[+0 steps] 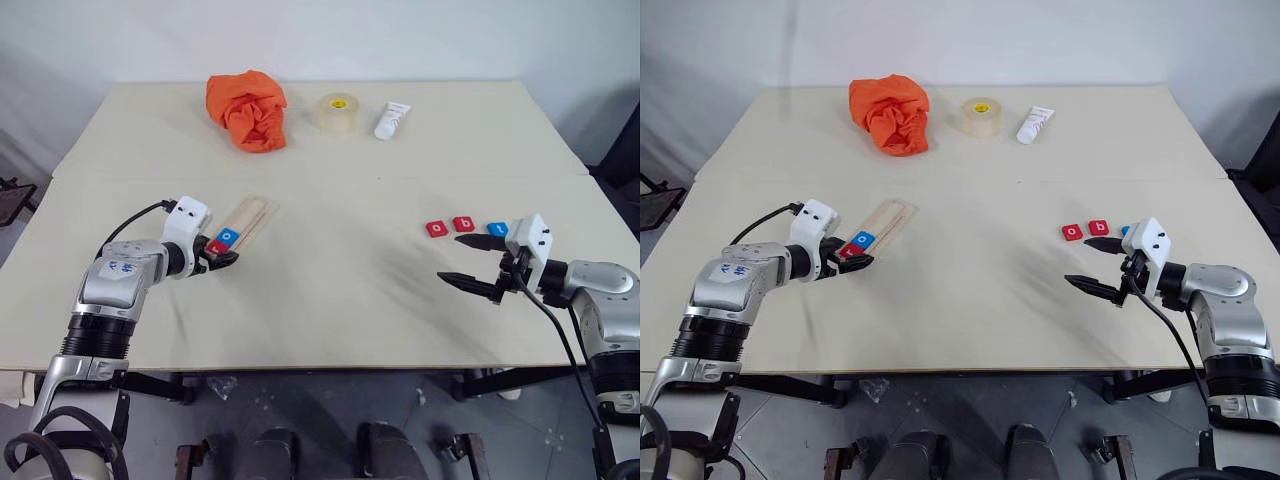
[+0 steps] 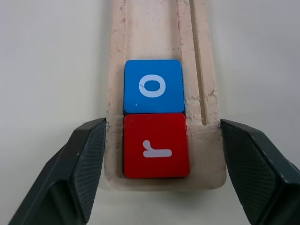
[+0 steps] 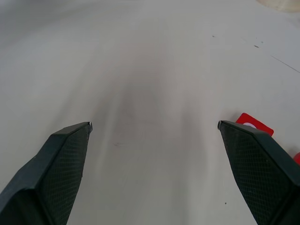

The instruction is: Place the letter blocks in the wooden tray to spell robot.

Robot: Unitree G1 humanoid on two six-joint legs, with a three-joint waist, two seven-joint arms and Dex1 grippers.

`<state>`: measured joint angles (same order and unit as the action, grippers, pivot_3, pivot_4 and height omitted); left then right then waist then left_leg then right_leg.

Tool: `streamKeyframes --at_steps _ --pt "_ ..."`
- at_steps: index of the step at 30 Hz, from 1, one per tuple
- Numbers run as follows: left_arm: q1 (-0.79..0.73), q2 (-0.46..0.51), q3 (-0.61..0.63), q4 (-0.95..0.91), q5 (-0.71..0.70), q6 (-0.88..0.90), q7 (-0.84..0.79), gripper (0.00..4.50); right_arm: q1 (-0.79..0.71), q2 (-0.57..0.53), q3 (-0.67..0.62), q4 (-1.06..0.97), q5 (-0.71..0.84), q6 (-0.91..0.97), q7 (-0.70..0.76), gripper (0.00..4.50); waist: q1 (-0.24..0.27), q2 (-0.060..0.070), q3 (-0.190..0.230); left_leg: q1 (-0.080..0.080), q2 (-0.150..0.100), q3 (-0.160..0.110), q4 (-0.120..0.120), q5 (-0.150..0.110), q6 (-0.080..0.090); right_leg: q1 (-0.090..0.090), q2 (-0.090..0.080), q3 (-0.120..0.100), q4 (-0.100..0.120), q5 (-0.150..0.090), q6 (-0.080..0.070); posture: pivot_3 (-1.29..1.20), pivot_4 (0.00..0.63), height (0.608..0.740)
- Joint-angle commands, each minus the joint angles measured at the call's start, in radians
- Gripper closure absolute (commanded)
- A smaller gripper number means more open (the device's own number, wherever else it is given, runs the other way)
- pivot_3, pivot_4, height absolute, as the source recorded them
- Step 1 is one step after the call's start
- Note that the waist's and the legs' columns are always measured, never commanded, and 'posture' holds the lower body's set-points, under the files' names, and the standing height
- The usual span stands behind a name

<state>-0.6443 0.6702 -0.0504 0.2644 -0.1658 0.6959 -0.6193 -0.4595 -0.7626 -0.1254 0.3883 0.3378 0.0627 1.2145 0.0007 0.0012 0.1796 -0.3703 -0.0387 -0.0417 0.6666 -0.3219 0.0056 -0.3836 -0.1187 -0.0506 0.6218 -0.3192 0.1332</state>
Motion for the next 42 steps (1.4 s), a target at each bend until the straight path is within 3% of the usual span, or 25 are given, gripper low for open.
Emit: streamKeyframes --at_steps 1,12,16,29,40,42 --pt "-0.007 -0.007 -0.020 -0.056 -0.024 -0.104 -0.120 1.10 -0.004 -0.010 -0.022 -0.020 0.006 -0.014 -0.004 0.00 0.005 0.000 0.000 -0.001 0.000 0.000 0.000 0.000 0.000 0.000 0.000 0.000 0.000 0.000 0.000 0.00 0.150 0.740" --pt "-0.066 -0.020 -0.225 -0.180 0.015 -0.220 -0.407 1.10 0.131 -0.039 -0.072 -0.124 0.032 -0.008 -0.008 0.00 0.009 0.000 0.000 -0.006 0.000 0.000 0.000 0.000 0.000 -0.004 0.001 0.000 0.002 0.000 0.000 0.00 0.150 0.740" --pt "-0.139 -0.084 -0.317 -0.165 0.048 -0.277 -0.483 1.10 0.231 -0.068 -0.113 -0.181 0.033 -0.016 -0.009 0.00 0.026 -0.001 0.000 -0.006 0.000 0.001 0.000 0.000 0.001 -0.005 0.001 0.000 0.002 0.000 0.000 0.00 0.150 0.740" --pt "-0.184 -0.220 -0.432 -0.120 0.149 -0.330 -0.521 1.10 0.477 -0.101 -0.307 -0.391 0.174 0.026 0.040 0.00 0.025 -0.001 0.001 -0.006 0.001 0.004 0.002 0.000 0.001 -0.005 0.003 0.002 0.002 0.000 0.001 0.00 0.150 0.740" --pt "-0.170 -0.252 -0.445 -0.126 0.196 -0.300 -0.498 1.10 0.497 -0.105 -0.314 -0.402 0.163 0.036 -0.001 0.00 0.025 -0.001 0.001 -0.006 0.001 0.003 0.004 0.000 0.002 -0.004 0.003 0.003 0.001 0.000 0.001 0.00 0.150 0.740" --pt "-0.165 -0.253 -0.441 -0.133 0.190 -0.276 -0.506 0.36 0.491 -0.106 -0.310 -0.397 0.162 0.036 -0.005 0.00 0.025 -0.001 0.001 -0.006 0.001 0.003 0.004 0.000 0.002 -0.004 0.003 0.003 0.001 0.000 0.001 0.00 0.150 0.740"
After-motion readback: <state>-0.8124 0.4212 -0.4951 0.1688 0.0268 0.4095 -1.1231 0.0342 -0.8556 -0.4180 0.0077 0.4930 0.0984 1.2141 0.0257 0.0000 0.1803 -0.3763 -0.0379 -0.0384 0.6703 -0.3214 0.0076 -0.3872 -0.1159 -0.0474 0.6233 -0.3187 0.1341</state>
